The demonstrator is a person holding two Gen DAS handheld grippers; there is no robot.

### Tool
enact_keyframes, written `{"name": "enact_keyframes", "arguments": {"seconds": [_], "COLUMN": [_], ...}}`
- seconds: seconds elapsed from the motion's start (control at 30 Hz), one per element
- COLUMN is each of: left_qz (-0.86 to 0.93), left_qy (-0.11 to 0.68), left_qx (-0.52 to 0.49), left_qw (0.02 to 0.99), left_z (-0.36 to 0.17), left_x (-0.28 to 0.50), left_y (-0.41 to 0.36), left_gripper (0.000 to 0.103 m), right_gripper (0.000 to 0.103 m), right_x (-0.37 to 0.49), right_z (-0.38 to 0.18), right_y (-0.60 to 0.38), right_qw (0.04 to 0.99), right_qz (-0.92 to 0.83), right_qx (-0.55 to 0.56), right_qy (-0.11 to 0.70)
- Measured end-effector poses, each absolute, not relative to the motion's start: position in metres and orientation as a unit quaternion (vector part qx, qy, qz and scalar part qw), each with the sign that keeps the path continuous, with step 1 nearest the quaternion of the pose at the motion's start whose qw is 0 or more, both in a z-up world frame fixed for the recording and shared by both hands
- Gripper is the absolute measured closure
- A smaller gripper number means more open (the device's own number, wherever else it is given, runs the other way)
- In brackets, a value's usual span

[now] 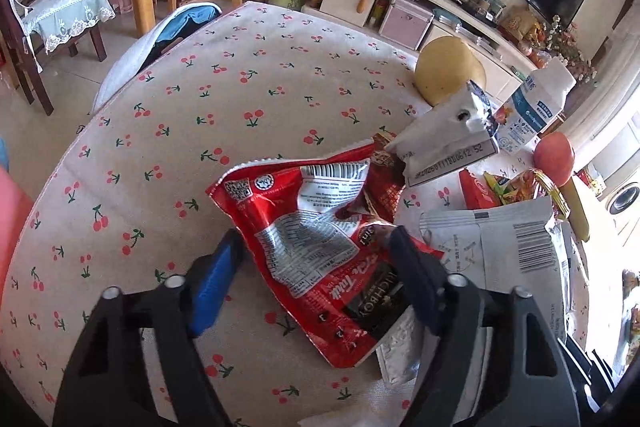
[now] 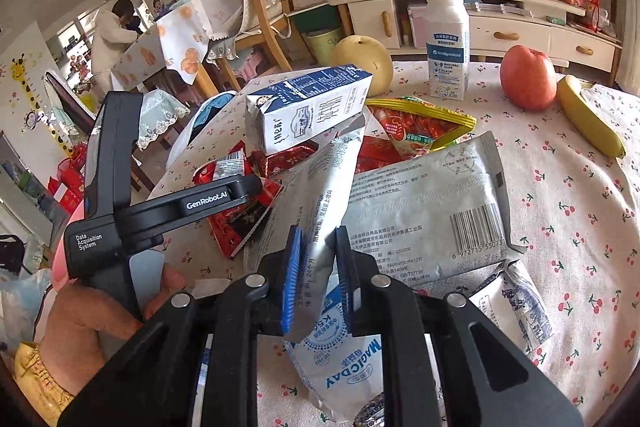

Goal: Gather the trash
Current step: 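Close the left tool on the red snack bag while the right tool grasps the grey paper packet, then carry both items over the pink bucket and open both tools to drop them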

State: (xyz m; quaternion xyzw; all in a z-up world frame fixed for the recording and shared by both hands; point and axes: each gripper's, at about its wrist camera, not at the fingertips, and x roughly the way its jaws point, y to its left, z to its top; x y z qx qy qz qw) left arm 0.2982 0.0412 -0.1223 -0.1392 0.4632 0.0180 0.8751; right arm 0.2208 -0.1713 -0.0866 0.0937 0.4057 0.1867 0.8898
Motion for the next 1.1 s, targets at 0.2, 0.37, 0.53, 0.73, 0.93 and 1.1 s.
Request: {"name": "enact_keyframes", "arguments": {"seconds": [0.2, 0.37, 0.53, 0.73, 0.93, 1.1], "left_qz": [0.009, -0.016, -0.033, -0.036, -0.045, -0.064], "left_qy": [0.454, 0.449, 0.446, 0.432, 0.421, 0.404], "left_qx": [-0.131, -0.140, -0.159, -0.184, -0.207, -0.221], "left_qw": [0.881, 0.882, 0.880, 0.882, 0.882, 0.885], "left_z": [-0.119, -0.115, -0.113, -0.106, -0.097, -0.084], "left_x": [0.295, 0.291, 0.286, 0.276, 0.265, 0.252], "left_y": [0.038, 0.045, 0.054, 0.073, 0.094, 0.109], "left_gripper": [0.060, 0.075, 0.083, 0.090, 0.091, 0.091], "right_gripper": [0.070, 0.059, 0.056, 0.080, 0.086, 0.090], "right_x": [0.225, 0.232, 0.235, 0.227, 0.213, 0.196], "right_z": [-0.093, -0.104, -0.109, -0.102, -0.085, -0.070], "right_y": [-0.164, -0.161, -0.159, -0.158, -0.154, -0.154], "right_qw": [0.884, 0.875, 0.876, 0.882, 0.891, 0.905], "right_qz": [0.191, 0.200, 0.192, 0.185, 0.187, 0.175], "right_qx": [0.092, 0.113, 0.121, 0.125, 0.111, 0.097], "right_qy": [0.417, 0.426, 0.426, 0.416, 0.399, 0.375]}}
